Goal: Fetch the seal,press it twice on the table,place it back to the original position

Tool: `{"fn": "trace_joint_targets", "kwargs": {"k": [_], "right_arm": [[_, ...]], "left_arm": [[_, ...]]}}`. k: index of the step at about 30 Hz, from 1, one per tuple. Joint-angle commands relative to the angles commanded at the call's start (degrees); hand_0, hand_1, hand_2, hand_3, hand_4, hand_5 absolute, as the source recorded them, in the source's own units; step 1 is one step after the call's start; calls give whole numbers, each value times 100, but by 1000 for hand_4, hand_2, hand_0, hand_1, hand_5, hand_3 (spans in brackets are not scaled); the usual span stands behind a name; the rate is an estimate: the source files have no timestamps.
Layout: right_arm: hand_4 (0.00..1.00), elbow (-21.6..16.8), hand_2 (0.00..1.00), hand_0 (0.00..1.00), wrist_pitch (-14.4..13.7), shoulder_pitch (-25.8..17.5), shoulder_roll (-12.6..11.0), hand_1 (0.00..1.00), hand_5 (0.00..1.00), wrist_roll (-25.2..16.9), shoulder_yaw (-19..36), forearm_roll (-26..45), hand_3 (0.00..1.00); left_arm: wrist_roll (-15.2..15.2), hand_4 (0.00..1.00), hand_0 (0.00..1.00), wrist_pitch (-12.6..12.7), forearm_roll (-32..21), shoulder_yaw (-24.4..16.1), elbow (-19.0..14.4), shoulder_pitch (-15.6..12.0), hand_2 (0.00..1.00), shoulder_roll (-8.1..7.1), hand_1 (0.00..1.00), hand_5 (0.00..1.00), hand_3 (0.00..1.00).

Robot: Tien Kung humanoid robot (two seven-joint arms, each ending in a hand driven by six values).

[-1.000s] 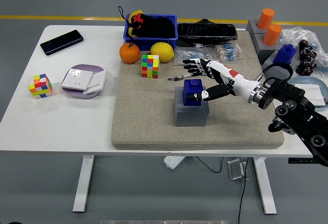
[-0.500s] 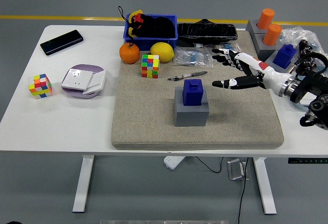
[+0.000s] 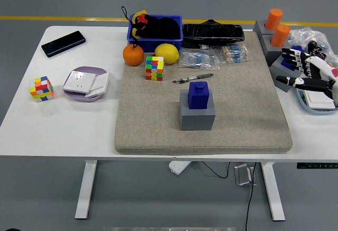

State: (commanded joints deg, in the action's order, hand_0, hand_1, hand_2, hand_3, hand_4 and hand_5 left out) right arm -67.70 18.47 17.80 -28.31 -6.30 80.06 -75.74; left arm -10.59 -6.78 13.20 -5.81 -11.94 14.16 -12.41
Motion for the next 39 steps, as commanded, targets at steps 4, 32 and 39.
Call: {"fn": "trace_joint_targets", "kwargs": {"k": [4,32,39], "right_arm": [[998,-2,949,983,-127,-353,-34,959,508,45,677,262,968],[998,-96,846,908,-407,-1265,456,862,654,115,2895,17,822],[998,-107,841,903,-420,-1335,484,854,657,137,2996,17,819]], "left_arm": [[3,714,724,15,2,15,-2,7,684,-23,696,241,755],[2,710,724,76,-54,212,-23,173,684,20,695,248,753],[-5,706,724,89,-59,239,-24,188,684,21,694,253,753]]}}
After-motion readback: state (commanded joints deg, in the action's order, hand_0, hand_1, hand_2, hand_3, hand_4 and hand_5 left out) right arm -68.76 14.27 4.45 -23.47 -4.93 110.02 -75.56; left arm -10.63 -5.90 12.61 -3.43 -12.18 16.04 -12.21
